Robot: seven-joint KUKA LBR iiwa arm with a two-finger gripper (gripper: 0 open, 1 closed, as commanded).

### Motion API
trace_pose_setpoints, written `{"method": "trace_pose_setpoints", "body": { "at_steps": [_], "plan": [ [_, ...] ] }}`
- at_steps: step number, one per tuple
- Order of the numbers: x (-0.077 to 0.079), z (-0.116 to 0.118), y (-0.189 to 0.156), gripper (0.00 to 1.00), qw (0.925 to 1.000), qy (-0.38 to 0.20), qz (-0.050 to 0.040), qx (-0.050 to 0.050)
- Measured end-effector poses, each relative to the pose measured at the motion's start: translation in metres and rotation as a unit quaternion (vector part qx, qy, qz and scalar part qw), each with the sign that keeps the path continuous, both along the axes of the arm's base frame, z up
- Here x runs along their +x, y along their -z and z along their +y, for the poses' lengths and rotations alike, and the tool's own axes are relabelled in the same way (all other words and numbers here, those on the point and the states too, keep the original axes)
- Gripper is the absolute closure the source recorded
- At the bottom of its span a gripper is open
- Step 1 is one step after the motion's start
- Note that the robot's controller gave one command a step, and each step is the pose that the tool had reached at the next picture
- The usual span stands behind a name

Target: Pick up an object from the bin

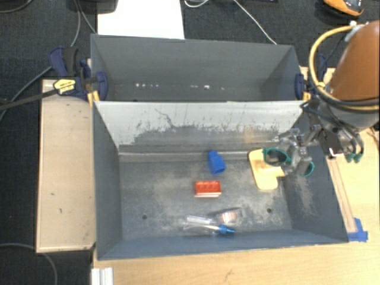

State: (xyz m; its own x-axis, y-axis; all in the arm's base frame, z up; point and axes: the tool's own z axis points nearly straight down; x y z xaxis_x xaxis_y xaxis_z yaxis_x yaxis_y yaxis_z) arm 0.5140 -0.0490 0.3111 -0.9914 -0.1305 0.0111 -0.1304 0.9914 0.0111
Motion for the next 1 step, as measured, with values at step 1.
{"method": "trace_pose_setpoints", "body": {
  "at_steps": [1],
  "plan": [
    [0.0320, 0.0223, 0.0967, 1.00, 0.9968, -0.080, -0.0018, 0.001]
  ]
}}
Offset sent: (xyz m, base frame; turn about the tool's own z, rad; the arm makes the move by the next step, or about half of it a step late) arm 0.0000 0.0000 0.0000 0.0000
